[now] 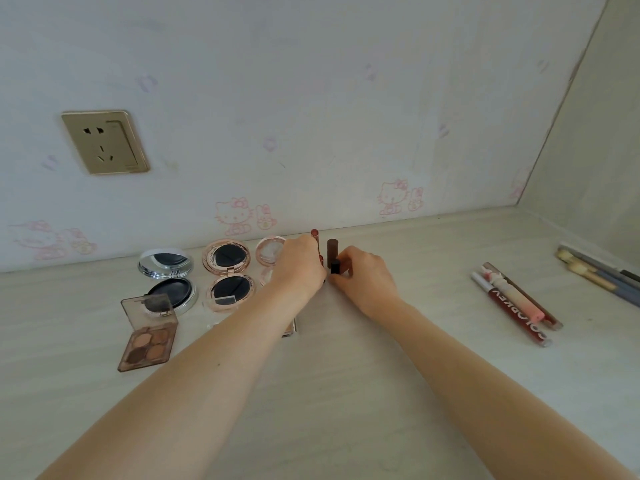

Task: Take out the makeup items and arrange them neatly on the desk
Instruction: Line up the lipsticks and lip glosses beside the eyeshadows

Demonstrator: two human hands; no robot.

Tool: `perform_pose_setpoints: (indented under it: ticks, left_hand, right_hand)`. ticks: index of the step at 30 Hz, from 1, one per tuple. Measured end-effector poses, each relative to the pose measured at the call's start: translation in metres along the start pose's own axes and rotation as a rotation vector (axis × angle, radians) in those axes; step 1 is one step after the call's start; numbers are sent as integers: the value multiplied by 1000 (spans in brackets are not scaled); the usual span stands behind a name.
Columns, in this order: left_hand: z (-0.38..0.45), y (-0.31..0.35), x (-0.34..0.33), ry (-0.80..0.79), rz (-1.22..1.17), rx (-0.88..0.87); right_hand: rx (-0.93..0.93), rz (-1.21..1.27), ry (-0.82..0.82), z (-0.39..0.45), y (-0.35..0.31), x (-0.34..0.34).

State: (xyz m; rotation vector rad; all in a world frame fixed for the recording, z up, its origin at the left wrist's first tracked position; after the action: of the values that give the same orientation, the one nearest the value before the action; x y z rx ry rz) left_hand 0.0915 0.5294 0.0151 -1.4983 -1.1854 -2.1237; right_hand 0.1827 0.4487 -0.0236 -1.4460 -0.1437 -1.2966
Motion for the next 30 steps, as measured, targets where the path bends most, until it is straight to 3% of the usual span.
perform_pose_setpoints:
  ticks: [8, 17, 25, 30]
  left_hand:
    - [1, -6, 2, -7, -27, 33]
    - [-15, -1, 31, 102, 38, -10]
    - [-45, 21, 44, 162, 96, -111]
    - [-70, 59, 21, 117, 73, -241]
  right_hand:
    - [2, 6, -12, -3, 1, 2]
    - [29, -99, -39, -17, 5, 21]
    - [98, -313, -68, -51, -2, 50]
    - [114, -416, -49, -78, 7, 80]
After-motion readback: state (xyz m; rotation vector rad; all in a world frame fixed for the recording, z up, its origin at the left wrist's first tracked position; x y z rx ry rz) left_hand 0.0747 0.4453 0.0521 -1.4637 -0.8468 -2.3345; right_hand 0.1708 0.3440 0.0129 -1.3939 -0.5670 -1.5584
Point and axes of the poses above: each hand's wrist, its own z-axis towards the middle knuckle, its own x-axis out of the back of the hand, y = z × x, the point moved 10 cm from there along z, towards the middle knuckle, and after that the axes turned 2 degrees about x, right-handed, at the moved point
